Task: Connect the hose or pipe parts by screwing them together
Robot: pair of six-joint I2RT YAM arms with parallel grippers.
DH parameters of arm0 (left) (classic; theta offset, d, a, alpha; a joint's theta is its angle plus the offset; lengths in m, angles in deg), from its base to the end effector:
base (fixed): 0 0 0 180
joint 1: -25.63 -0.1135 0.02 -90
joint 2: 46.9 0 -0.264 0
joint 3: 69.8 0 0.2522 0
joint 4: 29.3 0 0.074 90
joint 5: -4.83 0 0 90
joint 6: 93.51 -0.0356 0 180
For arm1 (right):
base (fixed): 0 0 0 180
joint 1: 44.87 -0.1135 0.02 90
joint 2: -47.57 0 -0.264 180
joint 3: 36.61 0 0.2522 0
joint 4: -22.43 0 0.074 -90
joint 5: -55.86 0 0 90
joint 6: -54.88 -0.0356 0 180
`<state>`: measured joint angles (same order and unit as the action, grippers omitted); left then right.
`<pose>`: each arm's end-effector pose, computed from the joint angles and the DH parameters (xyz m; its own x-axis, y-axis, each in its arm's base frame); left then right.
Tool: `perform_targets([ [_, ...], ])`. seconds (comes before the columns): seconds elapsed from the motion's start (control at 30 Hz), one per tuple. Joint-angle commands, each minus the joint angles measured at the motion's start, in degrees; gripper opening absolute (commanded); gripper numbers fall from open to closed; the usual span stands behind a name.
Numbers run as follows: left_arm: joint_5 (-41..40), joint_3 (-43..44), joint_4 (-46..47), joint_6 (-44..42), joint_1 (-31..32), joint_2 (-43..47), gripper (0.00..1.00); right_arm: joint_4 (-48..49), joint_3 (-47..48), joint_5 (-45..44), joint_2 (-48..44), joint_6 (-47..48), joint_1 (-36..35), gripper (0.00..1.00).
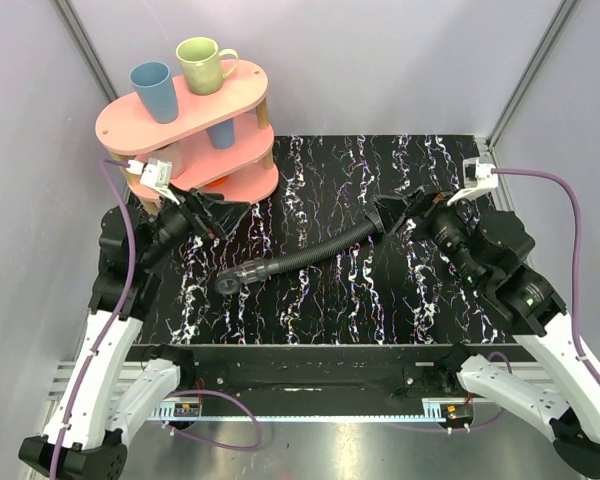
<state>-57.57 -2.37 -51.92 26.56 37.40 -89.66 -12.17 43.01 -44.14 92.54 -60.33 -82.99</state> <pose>0.1541 -0.0490 0.4018 -0.2874 -0.3937 -0.8732 0.5662 0.6654 -0.4864 0.1216 0.0876 0.4436 -0.2001 0.3761 -0.9047 -0.4267 0.7977 0.4261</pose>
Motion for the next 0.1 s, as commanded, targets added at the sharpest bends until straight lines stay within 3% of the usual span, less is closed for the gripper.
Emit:
perform_targets([
  [0.0, 2.0, 1.3, 3.6, 0.2, 0.4, 0.2, 0.99, 1.5, -1.2, -1.5, -0.8, -0.5, 0.0, 1.00],
  [0.07, 1.4, 1.3, 3.5, 0.5, 0.4, 0.8, 0.99, 1.4, -2.1, -1.4, -1.3, -0.6, 0.1, 1.00],
])
